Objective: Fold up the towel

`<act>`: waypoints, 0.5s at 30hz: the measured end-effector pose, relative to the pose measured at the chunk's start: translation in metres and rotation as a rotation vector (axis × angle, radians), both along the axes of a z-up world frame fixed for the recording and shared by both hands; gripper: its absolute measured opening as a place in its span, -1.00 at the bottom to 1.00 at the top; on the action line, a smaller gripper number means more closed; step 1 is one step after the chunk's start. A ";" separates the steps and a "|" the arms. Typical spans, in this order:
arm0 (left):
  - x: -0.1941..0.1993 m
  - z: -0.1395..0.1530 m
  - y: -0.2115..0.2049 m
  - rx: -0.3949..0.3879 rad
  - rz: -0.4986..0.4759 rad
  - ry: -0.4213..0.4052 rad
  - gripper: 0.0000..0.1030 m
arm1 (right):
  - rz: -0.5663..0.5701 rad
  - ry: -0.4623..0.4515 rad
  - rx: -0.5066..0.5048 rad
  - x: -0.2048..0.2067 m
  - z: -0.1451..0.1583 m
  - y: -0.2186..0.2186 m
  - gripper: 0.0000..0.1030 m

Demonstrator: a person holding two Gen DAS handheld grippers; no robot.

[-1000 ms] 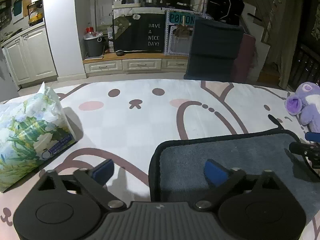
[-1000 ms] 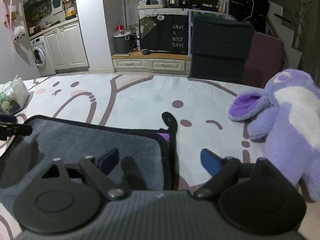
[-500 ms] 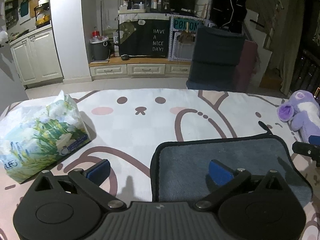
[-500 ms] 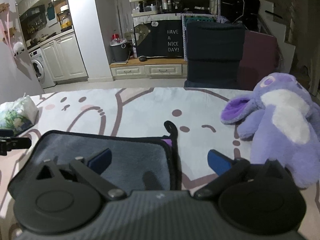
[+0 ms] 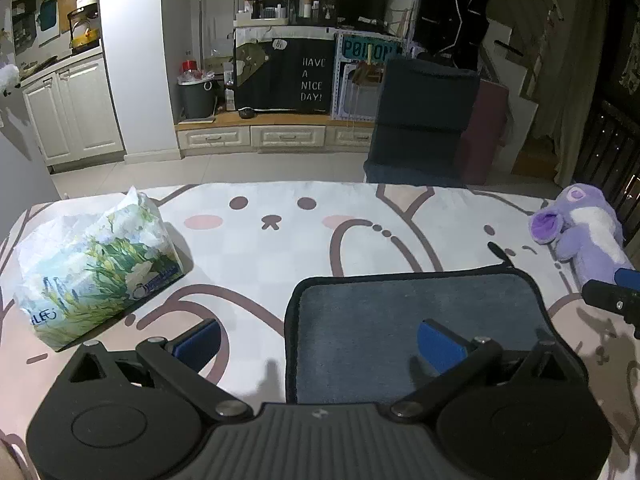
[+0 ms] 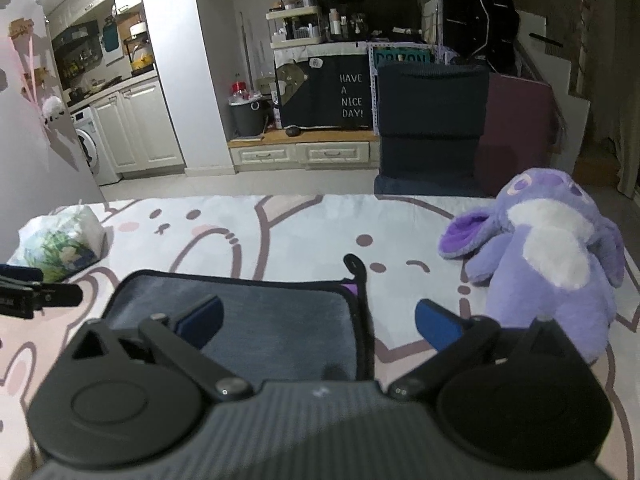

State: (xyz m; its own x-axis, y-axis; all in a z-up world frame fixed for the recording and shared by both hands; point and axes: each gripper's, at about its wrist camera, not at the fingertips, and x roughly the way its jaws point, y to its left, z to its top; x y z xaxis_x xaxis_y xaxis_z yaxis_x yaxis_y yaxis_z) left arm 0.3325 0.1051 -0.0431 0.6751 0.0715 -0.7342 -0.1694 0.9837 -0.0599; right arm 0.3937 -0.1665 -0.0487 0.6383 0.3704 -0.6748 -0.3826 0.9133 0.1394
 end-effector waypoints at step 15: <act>-0.042 0.040 -0.012 0.035 0.018 -0.039 1.00 | -0.010 -0.032 0.009 -0.037 0.034 -0.003 0.99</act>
